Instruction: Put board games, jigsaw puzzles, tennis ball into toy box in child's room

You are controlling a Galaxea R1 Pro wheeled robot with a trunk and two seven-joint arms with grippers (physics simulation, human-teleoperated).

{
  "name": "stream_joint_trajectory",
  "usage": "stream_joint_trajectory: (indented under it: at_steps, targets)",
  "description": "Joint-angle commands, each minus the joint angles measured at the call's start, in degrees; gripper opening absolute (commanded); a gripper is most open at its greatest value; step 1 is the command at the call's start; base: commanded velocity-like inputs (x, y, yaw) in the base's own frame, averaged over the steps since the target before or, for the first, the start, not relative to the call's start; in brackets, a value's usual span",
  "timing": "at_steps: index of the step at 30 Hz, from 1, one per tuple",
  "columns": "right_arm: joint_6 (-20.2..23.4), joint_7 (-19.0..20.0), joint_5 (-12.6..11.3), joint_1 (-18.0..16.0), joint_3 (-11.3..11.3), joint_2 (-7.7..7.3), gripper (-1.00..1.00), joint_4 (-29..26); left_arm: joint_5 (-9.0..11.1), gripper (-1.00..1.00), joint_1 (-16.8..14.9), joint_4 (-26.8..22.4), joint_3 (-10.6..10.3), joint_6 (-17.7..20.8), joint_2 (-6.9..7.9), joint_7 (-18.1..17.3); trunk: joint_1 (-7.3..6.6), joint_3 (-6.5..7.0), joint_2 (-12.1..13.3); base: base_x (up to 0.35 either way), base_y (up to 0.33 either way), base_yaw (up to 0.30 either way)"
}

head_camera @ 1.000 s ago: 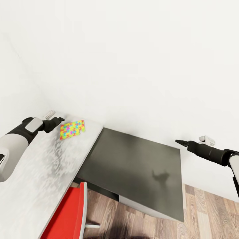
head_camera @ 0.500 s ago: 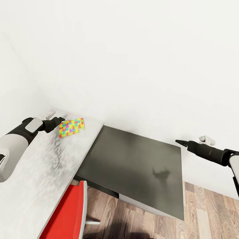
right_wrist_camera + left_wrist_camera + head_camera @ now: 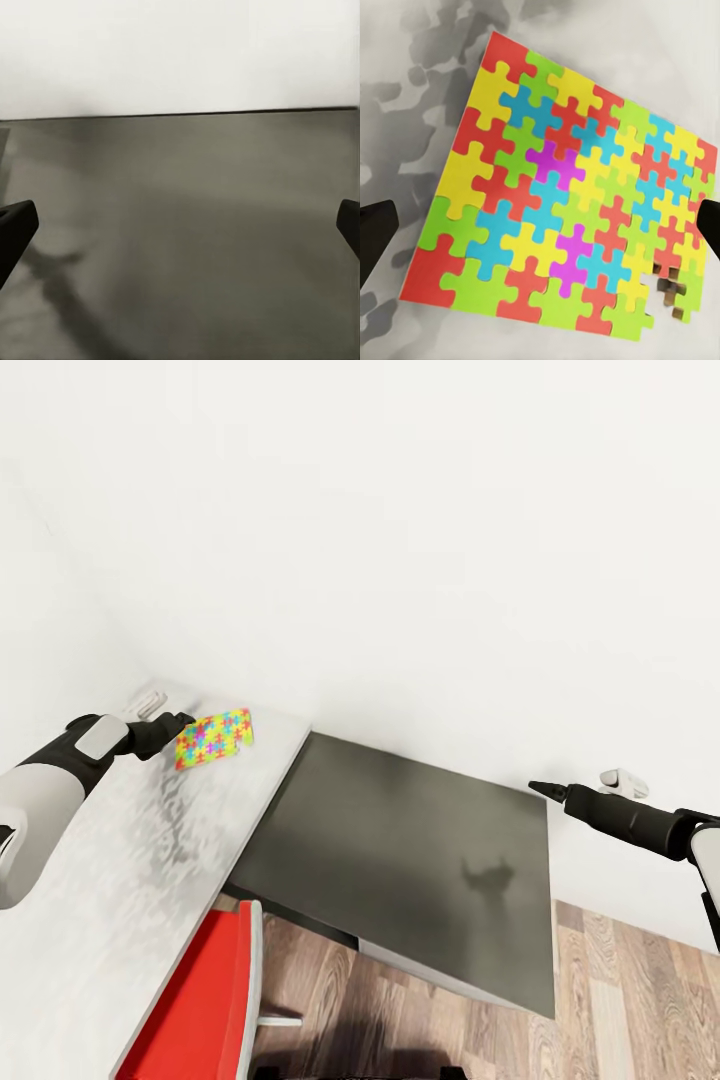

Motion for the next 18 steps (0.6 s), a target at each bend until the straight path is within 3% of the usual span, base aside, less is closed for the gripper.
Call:
stream_joint_trajectory:
  at_steps: [1, 18]
  targets:
    - [0.27, -0.05, -0.10, -0.05, -0.04, -0.01, 1.00, -0.03, 0.59, 1.00, -0.03, -0.11, -0.38, 0.21, 0.04, 0.39, 0.03, -0.18, -0.10, 0.000, 0.000, 0.000]
    - [0.27, -0.05, -0.10, -0.05, -0.01, 0.07, 1.00, -0.03, 0.57, 1.00, -0.34, -0.32, -0.42, 0.35, 0.47, 0.35, 0.03, -1.78, -0.10, 0.000, 0.000, 0.000]
